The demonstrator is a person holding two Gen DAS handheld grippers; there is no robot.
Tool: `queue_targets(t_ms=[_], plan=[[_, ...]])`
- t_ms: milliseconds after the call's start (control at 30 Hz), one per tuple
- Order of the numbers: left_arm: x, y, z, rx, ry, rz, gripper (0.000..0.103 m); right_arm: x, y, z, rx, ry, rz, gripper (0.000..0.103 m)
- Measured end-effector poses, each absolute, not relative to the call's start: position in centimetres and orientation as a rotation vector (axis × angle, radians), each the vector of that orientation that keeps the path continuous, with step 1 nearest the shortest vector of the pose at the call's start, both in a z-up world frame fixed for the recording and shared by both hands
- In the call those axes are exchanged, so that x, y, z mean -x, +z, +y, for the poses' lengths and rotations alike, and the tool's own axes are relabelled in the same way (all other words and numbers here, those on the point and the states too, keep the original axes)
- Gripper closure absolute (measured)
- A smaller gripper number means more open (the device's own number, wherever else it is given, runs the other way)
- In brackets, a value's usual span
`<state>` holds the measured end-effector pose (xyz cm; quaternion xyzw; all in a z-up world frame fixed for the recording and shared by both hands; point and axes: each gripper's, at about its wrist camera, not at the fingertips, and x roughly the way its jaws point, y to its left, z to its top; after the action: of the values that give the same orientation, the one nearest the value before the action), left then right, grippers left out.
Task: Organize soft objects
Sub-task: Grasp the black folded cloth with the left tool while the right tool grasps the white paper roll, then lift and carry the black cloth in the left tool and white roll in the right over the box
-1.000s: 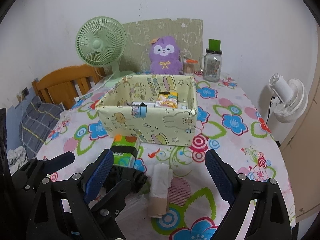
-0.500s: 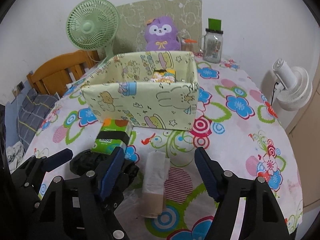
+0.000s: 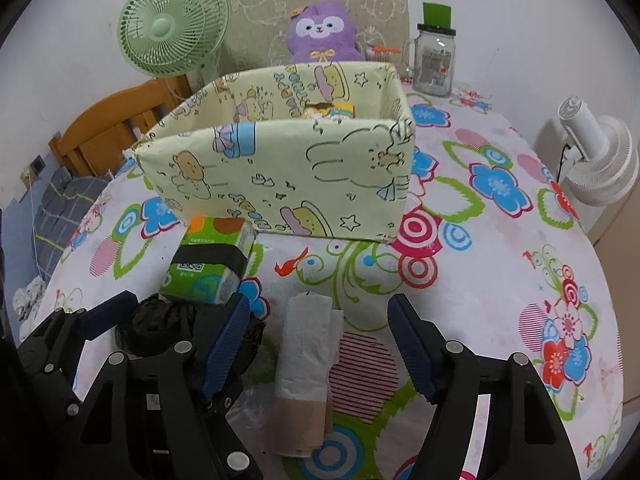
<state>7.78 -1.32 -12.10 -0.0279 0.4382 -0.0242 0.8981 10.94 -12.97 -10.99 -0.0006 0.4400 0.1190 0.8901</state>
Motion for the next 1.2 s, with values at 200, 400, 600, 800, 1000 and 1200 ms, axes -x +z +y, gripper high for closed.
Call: queue_targets(t_ms=[200,400,600,800,1000,1200], plan=[[-7.6,-12.6,-1.4,0.038,-0.062,0.903,0.007,-11.2,-11.9,-12.6,0.001,0.26,0.942,0.032],[-7.1,-12.8,-1.4,0.005,-0.08,0.888,0.012,-11.1,-12.4,-12.0,0.007,0.266,0.958,0.038],[-6.4,-12.9,-1.5,-0.012,-0.087,0.883,0.014,-10.9,-12.9,-11.4,0.002,0.283,0.98,0.06],[-6.1,-12.7,-1.5,-0.017,-0.088,0.871,0.02,-10.7,-12.9,-11.2,0.0,0.283,0.976,0.076],[-5.8,-12.1,-1.5,-0.001,-0.102,0.851,0.029,-10.4,-11.9,-11.4,0.001,0.271,0.942,0.077],[-5.8,-11.9,-1.3,0.016,-0.107,0.847,0.02,-10.2,-11.8,-11.6,-0.004,0.264,0.946,0.077]])
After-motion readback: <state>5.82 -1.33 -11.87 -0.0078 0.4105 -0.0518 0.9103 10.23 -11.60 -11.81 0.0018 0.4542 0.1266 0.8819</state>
